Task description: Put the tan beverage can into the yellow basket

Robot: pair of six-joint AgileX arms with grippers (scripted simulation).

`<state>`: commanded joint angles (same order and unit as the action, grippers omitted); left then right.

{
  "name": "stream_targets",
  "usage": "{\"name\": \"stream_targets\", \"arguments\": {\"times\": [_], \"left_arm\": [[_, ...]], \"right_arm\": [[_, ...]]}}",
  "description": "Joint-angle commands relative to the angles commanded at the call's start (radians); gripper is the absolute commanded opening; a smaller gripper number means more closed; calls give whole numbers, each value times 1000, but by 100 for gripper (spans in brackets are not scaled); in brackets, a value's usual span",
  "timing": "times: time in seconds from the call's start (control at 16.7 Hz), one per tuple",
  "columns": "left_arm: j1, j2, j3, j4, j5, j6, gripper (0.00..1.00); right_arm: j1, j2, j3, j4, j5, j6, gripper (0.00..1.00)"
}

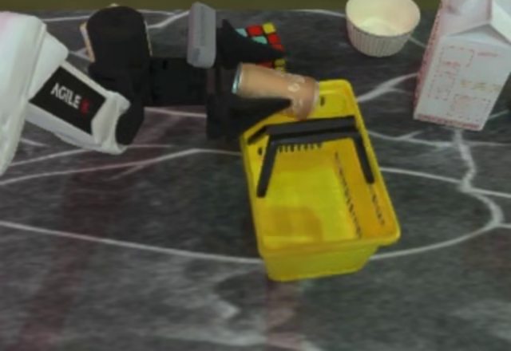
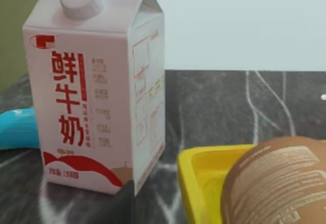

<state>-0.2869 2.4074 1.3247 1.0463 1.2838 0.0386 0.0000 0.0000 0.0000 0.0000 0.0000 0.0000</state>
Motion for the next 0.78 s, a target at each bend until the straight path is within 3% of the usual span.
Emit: {"name": "stream_targets", "arguments": {"times": [0.48, 0.78], "left_arm": [[-2, -12, -5, -7, -8, -2, 100], [28, -206, -109, -107, -126, -39, 100]], "right_arm": [[5, 9, 9, -8, -1, -6, 100], [80, 198, 196, -161, -9, -119, 100]]}}
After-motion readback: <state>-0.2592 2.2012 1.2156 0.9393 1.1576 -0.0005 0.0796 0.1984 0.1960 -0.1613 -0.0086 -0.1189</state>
